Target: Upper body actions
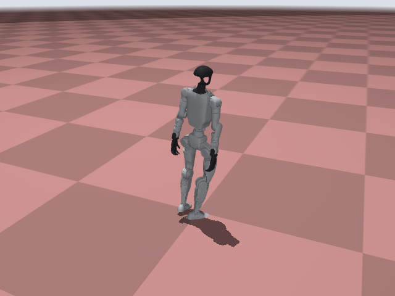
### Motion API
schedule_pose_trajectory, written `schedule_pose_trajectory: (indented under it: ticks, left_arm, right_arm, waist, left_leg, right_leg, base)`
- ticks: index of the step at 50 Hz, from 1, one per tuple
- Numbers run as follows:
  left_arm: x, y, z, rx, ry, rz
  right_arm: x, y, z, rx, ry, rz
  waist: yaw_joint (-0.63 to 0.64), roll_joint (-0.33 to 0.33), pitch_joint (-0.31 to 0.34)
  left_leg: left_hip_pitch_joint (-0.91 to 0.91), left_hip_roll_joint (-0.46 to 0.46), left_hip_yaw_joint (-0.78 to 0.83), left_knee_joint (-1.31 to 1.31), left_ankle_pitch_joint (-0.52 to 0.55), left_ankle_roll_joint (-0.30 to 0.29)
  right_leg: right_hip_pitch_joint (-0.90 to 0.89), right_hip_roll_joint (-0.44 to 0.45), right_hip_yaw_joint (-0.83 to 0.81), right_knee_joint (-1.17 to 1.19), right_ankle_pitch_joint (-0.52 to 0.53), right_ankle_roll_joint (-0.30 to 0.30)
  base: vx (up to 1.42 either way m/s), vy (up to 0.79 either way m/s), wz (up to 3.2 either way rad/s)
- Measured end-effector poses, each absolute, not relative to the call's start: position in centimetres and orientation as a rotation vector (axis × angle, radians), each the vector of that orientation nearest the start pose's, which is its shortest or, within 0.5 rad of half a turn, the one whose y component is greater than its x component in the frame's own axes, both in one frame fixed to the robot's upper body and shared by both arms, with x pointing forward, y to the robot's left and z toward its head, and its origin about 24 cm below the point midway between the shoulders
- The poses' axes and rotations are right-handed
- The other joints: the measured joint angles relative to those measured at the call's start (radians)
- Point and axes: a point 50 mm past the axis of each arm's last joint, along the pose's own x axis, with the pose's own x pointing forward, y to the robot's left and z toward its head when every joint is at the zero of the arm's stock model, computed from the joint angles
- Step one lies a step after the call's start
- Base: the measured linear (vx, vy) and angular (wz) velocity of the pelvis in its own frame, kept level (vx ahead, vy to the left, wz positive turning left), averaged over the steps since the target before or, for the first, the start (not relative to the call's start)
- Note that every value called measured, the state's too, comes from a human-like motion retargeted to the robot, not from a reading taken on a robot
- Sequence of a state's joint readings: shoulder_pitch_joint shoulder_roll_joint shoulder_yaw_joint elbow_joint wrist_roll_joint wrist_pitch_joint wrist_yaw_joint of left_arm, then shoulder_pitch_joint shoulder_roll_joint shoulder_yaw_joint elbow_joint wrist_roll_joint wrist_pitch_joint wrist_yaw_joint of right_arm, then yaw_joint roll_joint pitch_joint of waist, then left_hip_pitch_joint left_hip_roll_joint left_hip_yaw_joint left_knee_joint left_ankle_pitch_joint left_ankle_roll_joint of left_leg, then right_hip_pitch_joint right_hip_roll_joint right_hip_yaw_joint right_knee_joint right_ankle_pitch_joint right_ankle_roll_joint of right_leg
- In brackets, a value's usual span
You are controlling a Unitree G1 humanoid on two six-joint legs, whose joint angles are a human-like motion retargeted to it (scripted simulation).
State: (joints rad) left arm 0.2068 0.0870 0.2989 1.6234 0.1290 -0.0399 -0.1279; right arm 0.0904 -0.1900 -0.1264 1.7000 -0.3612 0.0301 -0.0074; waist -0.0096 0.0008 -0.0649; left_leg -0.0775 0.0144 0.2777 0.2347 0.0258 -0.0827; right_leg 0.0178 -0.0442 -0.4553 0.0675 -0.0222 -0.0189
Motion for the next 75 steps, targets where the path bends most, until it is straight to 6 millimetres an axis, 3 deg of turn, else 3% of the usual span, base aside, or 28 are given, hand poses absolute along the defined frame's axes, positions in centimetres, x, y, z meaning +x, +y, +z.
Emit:
schedule_pose_trajectory:
  ticks: [3, 5, 8, 10, 13, 15, 18, 20, 22, 25, 27, 31, 35, 37, 38, 42, 47, 50, 52, 55, 59, 62, 65, 67, 70, 73, 75]
  left_arm:
    - [-10.0, 18.9, -16.6, -0.057, 1.822, 0.127]
    - [-12.1, 19.5, -15.9, 0.006, 1.889, 0.119]
    - [-16.9, 17.6, -14.1, -0.126, 2.099, 0.061]
    - [-19.9, 15.6, -12.5, -0.327, 2.207, 0.033]
    - [-23.7, 13.4, -9.8, -0.648, 2.300, 0.083]
    - [-25.1, 13.0, -8.7, -0.714, 2.328, 0.206]
    - [-25.7, 14.5, -8.5, -0.636, 2.321, 0.447]
    - [-25.0, 16.4, -9.1, -0.571, 2.275, 0.562]
    - [-23.7, 17.8, -9.9, -0.544, 2.211, 0.604]
    - [-22.3, 18.4, -10.9, -0.546, 2.127, 0.590]
    - [-20.3, 19.1, -12.0, -0.543, 2.050, 0.557]
    - [-18.3, 19.5, -13.1, -0.479, 1.999, 0.501]
    - [-15.8, 20.3, -14.2, -0.406, 1.949, 0.407]
    - [-14.0, 20.9, -14.9, -0.348, 1.904, 0.371]
    - [-13.0, 21.2, -15.2, -0.316, 1.880, 0.354]
    - [-8.7, 21.5, -16.4, -0.190, 1.811, 0.296]
    - [-0.9, 21.9, -17.3, -0.050, 1.671, 0.185]
    - [4.3, 21.5, -17.3, 0.043, 1.540, 0.085]
    - [7.2, 20.7, -17.2, 0.046, 1.432, 0.075]
    - [11.7, 19.6, -16.4, -0.053, 1.273, 0.154]
    - [21.3, 17.8, -12.8, -0.270, 0.998, 0.164]
    - [29.4, 17.3, -7.0, -0.256, 0.722, 0.096]
    - [34.9, 17.4, -0.5, -0.179, 0.472, 0.040]
    - [37.3, 17.2, 3.3, -0.143, 0.331, 0.010]
    - [39.3, 17.5, 8.2, -0.085, 0.160, 0.011]
    - [39.7, 19.3, 10.6, -0.032, 0.074, 0.041]
    - [39.3, 20.4, 10.5, -0.031, 0.052, 0.062]
  right_arm:
    - [-0.4, -20.6, -17.5, -0.176, 1.665, -0.042]
    - [5.8, -18.7, -17.5, -0.076, 1.477, -0.046]
    - [15.9, -14.2, -15.4, 0.112, 1.221, 0.017]
    - [22.7, -11.4, -12.0, 0.231, 0.991, 0.059]
    - [30.1, -8.1, -5.8, 0.299, 0.685, 0.189]
    - [33.7, -6.5, -1.3, 0.271, 0.499, 0.292]
    - [36.8, -6.0, 4.1, 0.067, 0.274, 0.419]
    - [38.1, -7.5, 5.7, -0.146, 0.218, 0.377]
    - [38.3, -9.2, 5.4, -0.320, 0.218, 0.277]
    - [36.8, -9.8, 2.5, -0.407, 0.294, 0.229]
    - [34.4, -8.8, -0.8, -0.391, 0.367, 0.270]
    - [28.4, -8.4, -7.2, -0.214, 0.646, 0.401]
    - [22.3, -10.1, -11.9, -0.210, 0.842, 0.384]
    - [19.5, -11.4, -13.6, -0.241, 0.931, 0.368]
    - [18.2, -12.1, -14.3, -0.253, 0.982, 0.364]
    - [12.4, -15.6, -16.4, -0.284, 1.194, 0.321]
    - [5.2, -18.9, -17.6, -0.218, 1.425, 0.173]
    - [1.1, -20.3, -17.5, -0.138, 1.547, 0.059]
    - [-1.1, -21.2, -17.4, -0.151, 1.607, 0.039]
    - [-4.8, -22.5, -16.8, -0.279, 1.710, 0.100]
    - [-10.0, -24.5, -15.3, -0.274, 1.895, 0.072]
    - [-14.3, -25.3, -13.6, -0.109, 2.058, -0.114]
    - [-18.2, -25.8, -11.6, 0.062, 2.143, -0.403]
    - [-19.7, -25.9, -10.7, 0.133, 2.139, -0.594]
    - [-19.8, -26.1, -10.7, 0.181, 2.064, -0.797]
    - [-17.4, -26.1, -12.0, 0.200, 1.949, -0.844]
    - [-15.4, -25.7, -13.1, 0.237, 1.890, -0.792]
  waist:
    - [0.059, -0.057, 0.057]
    - [0.121, -0.098, 0.112]
    - [0.247, -0.096, 0.176]
    - [0.340, -0.098, 0.216]
    - [0.441, -0.157, 0.232]
    - [0.500, -0.192, 0.247]
    - [0.566, -0.219, 0.273]
    - [0.589, -0.222, 0.274]
    - [0.570, -0.216, 0.243]
    - [0.497, -0.227, 0.155]
    - [0.384, -0.179, 0.083]
    - [0.224, -0.156, -0.009]
    - [0.106, -0.120, -0.055]
    - [0.058, -0.084, -0.068]
    - [0.041, -0.071, -0.072]
    - [-0.021, -0.048, -0.101]
    - [-0.062, -0.037, -0.087]
    - [-0.016, -0.031, -0.028]
    - [0.017, -0.030, -0.013]
    - [-0.057, -0.002, 0.018]
    - [-0.238, 0.022, 0.122]
    - [-0.370, 0.044, 0.190]
    - [-0.445, 0.079, 0.199]
    - [-0.457, 0.094, 0.196]
    - [-0.467, 0.087, 0.198]
    - [-0.467, 0.082, 0.176]
    - [-0.447, 0.084, 0.154]
  left_leg:
    - [-0.206, 0.049, -0.024, 0.397, 0.254, -0.046]
    - [-0.362, 0.101, -0.012, 0.679, 0.363, 0.039]
    - [-0.579, 0.289, 0.016, 1.078, 0.183, 0.077]
    - [-0.719, 0.376, 0.027, 1.254, 0.111, 0.125]
    - [-0.889, 0.410, 0.096, 1.348, 0.058, 0.134]
    - [-0.946, 0.401, 0.161, 1.331, 0.029, 0.125]
    - [-0.960, 0.355, 0.187, 1.295, 0.011, 0.097]
    - [-0.947, 0.353, 0.163, 1.309, 0.008, 0.090]
    - [-0.908, 0.351, 0.112, 1.324, 0.008, 0.079]
    - [-0.742, 0.318, 0.115, 1.226, 0.039, 0.053]
    - [-0.641, 0.289, 0.063, 1.113, 0.058, 0.058]
    - [-0.340, 0.194, 0.077, 0.742, 0.079, 0.084]
    - [-0.083, 0.059, 0.017, 0.298, 0.127, 0.069]
    - [0.028, 0.031, 0.006, 0.076, 0.034, -0.011]
    - [0.070, 0.035, 0.043, -0.004, -0.014, -0.011]
    - [0.090, 0.019, 0.021, -0.156, -0.094, -0.008]
    - [0.044, 0.002, -0.059, -0.157, -0.114, 0.061]
    - [0.043, 0.033, -0.037, -0.120, -0.132, 0.078]
    - [0.040, 0.036, 0.023, -0.114, -0.142, 0.093]
    - [0.046, 0.040, 0.053, -0.108, -0.145, 0.120]
    - [0.088, 0.018, 0.003, -0.130, -0.126, 0.166]
    - [0.100, 0.027, -0.077, -0.126, -0.109, 0.185]
    - [0.063, 0.060, -0.118, -0.086, -0.111, 0.192]
    - [0.040, 0.071, -0.122, -0.053, -0.122, 0.202]
    - [0.024, 0.074, -0.112, -0.021, -0.137, 0.207]
    - [0.007, 0.071, -0.080, -0.028, -0.140, 0.197]
    - [-0.001, 0.075, -0.045, -0.043, -0.137, 0.186]
  right_leg:
    - [-0.009, -0.046, 0.022, 0.005, 0.009, -0.011]
    - [-0.002, -0.062, 0.047, 0.013, 0.015, -0.023]
    - [0.009, -0.043, 0.106, 0.026, 0.024, -0.048]
    - [0.013, -0.038, 0.168, 0.032, 0.030, -0.066]
    - [-0.007, -0.092, 0.259, 0.043, 0.034, -0.076]
    - [-0.022, -0.129, 0.284, 0.058, 0.028, -0.086]
    - [-0.032, -0.163, 0.296, 0.087, 0.021, -0.093]
    - [-0.029, -0.150, 0.297, 0.094, 0.014, -0.093]
    - [-0.014, -0.125, 0.275, 0.074, 0.014, -0.087]
    - [-0.017, -0.117, 0.247, 0.040, 0.018, -0.067]
    - [-0.018, -0.066, 0.169, 0.050, -0.003, -0.062]
    - [-0.022, -0.062, 0.101, 0.064, -0.023, -0.033]
    - [-0.018, -0.039, 0.077, 0.076, -0.038, -0.006]
    - [-0.020, -0.003, 0.048, 0.079, -0.043, 0.002]
    - [-0.021, 0.008, 0.039, 0.078, -0.043, 0.006]
    - [-0.032, 0.000, -0.019, 0.079, -0.044, 0.037]
    - [-0.086, -0.044, -0.095, 0.197, -0.010, 0.040]
    - [-0.189, -0.103, -0.114, 0.455, 0.138, -0.019]
    - [-0.318, -0.169, -0.097, 0.695, 0.237, -0.099]
    - [-0.484, -0.252, -0.117, 1.056, 0.175, -0.175]
    - [-0.708, -0.353, -0.113, 1.423, 0.079, -0.208]
    - [-0.896, -0.378, -0.086, 1.561, 0.032, -0.206]
    - [-1.033, -0.367, -0.090, 1.582, -0.016, -0.236]
    - [-1.087, -0.346, -0.062, 1.567, -0.031, -0.238]
    - [-1.108, -0.323, -0.014, 1.530, -0.025, -0.239]
    - [-1.053, -0.297, -0.022, 1.467, 0.000, -0.238]
    - [-0.980, -0.274, -0.049, 1.406, 0.026, -0.237]
  base:
    - [-0.33, -0.11, -0.45]
    - [-0.26, -0.23, -0.84]
    - [-0.11, -0.02, -1.26]
    - [-0.10, 0.10, -1.70]
    - [0.08, 0.05, -1.55]
    - [0.10, 0.05, -0.91]
    - [0.11, -0.02, -0.27]
    - [0.09, -0.10, 0.37]
    - [0.12, -0.01, 0.75]
    - [0.17, 0.11, 0.97]
    - [0.22, 0.08, 1.53]
    - [0.32, 0.04, 0.92]
    - [0.29, -0.01, 0.59]
    - [0.22, -0.03, 0.67]
    - [0.29, 0.00, 0.55]
    - [0.34, 0.04, 0.83]
    - [0.29, -0.04, 0.69]
    - [0.22, 0.03, -0.56]
    - [0.19, 0.13, -1.25]
    - [0.16, 0.24, -0.55]
    - [-0.02, 0.35, 0.73]
    - [-0.06, 0.18, 1.35]
    - [0.11, 0.04, 0.64]
    - [0.12, 0.04, 0.15]
    - [-0.03, -0.02, -0.10]
    - [-0.09, -0.09, -0.62]
    - [-0.08, -0.11, -0.93]
